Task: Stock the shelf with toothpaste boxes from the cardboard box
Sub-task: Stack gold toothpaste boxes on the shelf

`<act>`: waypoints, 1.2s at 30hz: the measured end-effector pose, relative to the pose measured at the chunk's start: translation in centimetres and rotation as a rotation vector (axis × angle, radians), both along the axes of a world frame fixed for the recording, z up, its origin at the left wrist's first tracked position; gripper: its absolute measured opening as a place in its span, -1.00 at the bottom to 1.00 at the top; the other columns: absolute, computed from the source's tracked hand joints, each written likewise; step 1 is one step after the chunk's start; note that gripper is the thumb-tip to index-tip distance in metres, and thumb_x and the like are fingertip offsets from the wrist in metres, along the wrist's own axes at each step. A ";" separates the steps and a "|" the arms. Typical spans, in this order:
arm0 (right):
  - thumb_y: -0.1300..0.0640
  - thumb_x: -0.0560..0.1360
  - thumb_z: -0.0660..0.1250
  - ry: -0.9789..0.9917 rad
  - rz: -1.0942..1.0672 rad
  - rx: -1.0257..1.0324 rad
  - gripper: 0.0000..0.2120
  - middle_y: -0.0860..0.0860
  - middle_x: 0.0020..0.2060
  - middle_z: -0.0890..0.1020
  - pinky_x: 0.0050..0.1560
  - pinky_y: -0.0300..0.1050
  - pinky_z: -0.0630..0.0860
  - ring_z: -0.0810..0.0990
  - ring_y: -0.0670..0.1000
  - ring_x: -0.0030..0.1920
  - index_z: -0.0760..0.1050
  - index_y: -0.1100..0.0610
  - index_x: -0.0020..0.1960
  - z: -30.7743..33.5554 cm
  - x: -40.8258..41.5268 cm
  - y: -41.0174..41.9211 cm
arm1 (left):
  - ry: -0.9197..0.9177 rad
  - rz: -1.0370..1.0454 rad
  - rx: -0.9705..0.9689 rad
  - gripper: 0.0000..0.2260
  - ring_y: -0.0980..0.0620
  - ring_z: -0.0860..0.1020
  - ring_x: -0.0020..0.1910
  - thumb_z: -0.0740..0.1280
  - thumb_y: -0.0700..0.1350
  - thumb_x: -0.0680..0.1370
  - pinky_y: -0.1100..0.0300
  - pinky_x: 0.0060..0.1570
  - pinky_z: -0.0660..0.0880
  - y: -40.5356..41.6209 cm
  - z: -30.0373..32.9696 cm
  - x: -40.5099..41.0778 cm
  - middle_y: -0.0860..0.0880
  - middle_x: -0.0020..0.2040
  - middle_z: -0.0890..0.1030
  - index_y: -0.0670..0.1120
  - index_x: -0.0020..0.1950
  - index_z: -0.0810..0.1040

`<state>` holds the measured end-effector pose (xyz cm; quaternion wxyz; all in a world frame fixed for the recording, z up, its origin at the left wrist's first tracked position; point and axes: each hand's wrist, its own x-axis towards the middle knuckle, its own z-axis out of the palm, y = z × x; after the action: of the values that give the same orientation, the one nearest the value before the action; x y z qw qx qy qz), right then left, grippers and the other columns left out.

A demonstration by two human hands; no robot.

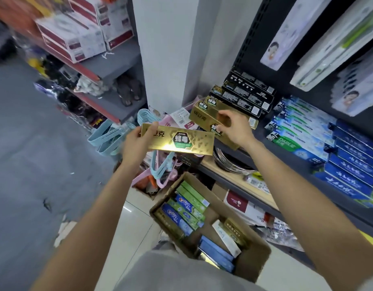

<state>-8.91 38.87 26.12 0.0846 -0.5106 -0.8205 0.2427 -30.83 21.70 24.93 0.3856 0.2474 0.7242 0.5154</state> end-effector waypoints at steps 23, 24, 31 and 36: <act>-0.06 0.39 0.47 0.086 -0.046 -0.149 -0.35 0.00 0.30 0.43 0.27 -0.02 0.35 0.40 0.02 0.29 0.28 -0.10 0.40 -0.6 2.8 -4.4 | 0.091 -0.402 0.065 -0.80 0.27 0.48 -0.09 0.20 0.07 0.59 0.33 -0.05 0.40 7.7 -0.3 2.4 0.15 -0.07 0.55 0.02 0.14 0.46; -0.04 0.39 0.46 0.057 -0.107 -0.047 -0.38 0.02 0.26 0.44 0.22 0.01 0.41 0.44 0.05 0.24 0.30 -0.09 0.38 -1.1 3.0 -4.2 | 0.121 -0.437 0.063 -0.75 0.21 0.51 0.01 0.23 0.07 0.58 0.25 0.05 0.44 8.8 -0.8 2.5 0.11 0.04 0.57 0.04 0.22 0.45; 0.06 0.48 0.38 -0.294 -0.417 0.210 -0.53 0.15 0.23 0.33 0.11 0.09 0.46 0.40 0.21 0.17 0.31 -0.01 0.33 -3.7 4.0 -3.3 | 0.082 -0.623 -0.033 -0.51 -0.02 0.52 0.20 0.36 0.01 0.51 -0.06 0.30 0.40 13.9 -2.9 5.5 0.03 0.25 0.50 -0.10 0.39 0.36; -0.01 0.43 0.42 -0.389 -0.568 0.245 -0.31 0.24 0.37 0.22 0.15 0.15 0.40 0.37 0.28 0.19 0.13 -0.02 0.43 -3.6 4.3 -3.0 | 0.155 -0.460 -0.070 -0.53 -0.04 0.49 0.25 0.35 -0.02 0.53 0.04 0.29 0.39 15.0 -2.7 7.7 -0.06 0.31 0.50 -0.12 0.39 0.33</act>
<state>-4.61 35.89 22.49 0.0516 -0.7407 -0.6698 0.0079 -23.14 36.68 22.26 0.4445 0.4312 0.6936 0.3679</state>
